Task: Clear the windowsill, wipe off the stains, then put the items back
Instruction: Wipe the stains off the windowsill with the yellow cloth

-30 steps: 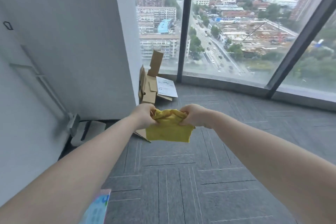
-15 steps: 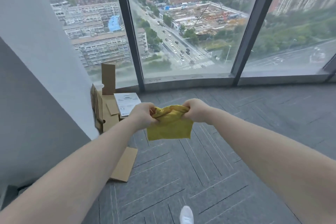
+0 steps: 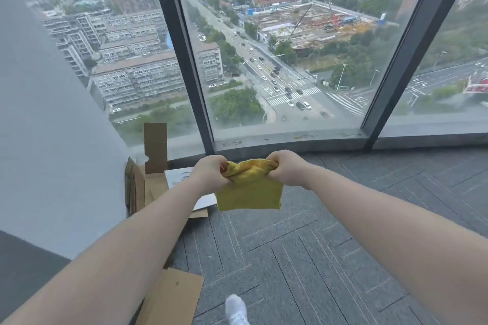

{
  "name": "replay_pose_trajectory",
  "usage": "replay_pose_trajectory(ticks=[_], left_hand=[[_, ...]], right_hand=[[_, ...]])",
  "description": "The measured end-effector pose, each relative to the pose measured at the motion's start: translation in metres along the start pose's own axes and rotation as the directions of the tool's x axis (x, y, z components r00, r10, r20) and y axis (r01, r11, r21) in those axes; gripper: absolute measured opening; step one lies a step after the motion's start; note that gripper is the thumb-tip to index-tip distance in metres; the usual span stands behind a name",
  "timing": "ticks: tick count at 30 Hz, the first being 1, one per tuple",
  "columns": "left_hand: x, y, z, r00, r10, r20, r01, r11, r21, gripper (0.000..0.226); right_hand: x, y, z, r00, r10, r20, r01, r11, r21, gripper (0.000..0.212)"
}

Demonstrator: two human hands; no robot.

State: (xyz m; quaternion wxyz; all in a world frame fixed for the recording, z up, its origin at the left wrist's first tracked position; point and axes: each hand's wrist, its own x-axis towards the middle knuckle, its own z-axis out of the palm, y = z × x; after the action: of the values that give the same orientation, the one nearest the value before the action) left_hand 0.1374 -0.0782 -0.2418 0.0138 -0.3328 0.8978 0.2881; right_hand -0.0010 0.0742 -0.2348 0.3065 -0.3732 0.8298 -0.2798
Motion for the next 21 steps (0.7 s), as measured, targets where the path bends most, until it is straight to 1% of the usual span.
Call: replay_pose_trajectory(ticks=[4,7,11,16,18,21], left_hand=[[0.105,-0.002,-0.022,0.997,0.072,0.033,-0.071,0.997,-0.014,0.022],[0.186,-0.001,-0.045,0.992,0.123,0.028,-0.122,0.992,-0.009,0.02],[0.273,-0.005,-0.069,0.986,0.168,0.017,-0.169,0.984,0.065,0.018],[0.372,-0.019,-0.088,0.991,0.132,0.023,-0.133,0.989,0.071,0.014],[0.408,-0.026,-0.093,0.993,0.118,0.024,-0.119,0.991,0.061,0.015],[0.451,-0.044,-0.094,0.996,0.048,0.071,-0.054,0.995,0.079,0.012]], right_hand=[[0.091,-0.006,-0.028,0.998,0.056,-0.016,-0.056,0.998,-0.024,0.015],[0.166,-0.015,-0.055,0.994,0.076,-0.076,-0.079,0.996,-0.039,0.015],[0.255,-0.027,-0.082,0.986,0.088,-0.14,-0.096,0.994,-0.047,0.02],[0.351,-0.03,-0.098,0.988,0.118,-0.096,-0.123,0.991,-0.056,0.021],[0.395,-0.029,-0.105,0.991,0.11,-0.08,-0.114,0.992,-0.047,0.02],[0.458,-0.028,-0.106,0.994,0.109,-0.015,-0.11,0.992,-0.07,0.018]])
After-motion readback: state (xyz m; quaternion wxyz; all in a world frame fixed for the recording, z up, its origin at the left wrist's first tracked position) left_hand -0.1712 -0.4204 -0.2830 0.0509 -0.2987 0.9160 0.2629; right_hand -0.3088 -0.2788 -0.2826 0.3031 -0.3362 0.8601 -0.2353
